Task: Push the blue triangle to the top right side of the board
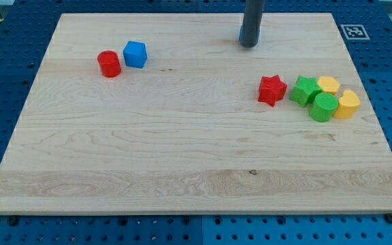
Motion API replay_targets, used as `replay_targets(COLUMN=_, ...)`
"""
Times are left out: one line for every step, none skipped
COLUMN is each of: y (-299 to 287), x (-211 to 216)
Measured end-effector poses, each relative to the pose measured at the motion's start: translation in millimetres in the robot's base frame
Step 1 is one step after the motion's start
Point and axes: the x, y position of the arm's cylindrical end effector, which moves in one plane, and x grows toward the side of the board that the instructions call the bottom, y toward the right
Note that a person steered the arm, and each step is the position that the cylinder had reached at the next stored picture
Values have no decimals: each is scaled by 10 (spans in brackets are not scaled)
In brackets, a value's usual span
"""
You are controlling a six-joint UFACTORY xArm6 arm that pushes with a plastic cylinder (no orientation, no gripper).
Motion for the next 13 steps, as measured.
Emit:
replay_targets(y=-176, x=-57)
replay_targets(y=-453, x=-184)
replay_targets(y=-245, x=-363)
replay_targets(y=151, x=-375)
replay_targets(y=409, x=-375)
replay_targets(y=344, x=-321)
replay_targets(y=309, x=-93)
replay_targets(y=684, x=-109)
replay_targets(y=1008, x=-110)
replay_targets(y=1043, x=-62)
replay_targets(y=1068, x=173)
replay_targets(y=1158, x=314)
replay_targets(y=1162, x=257)
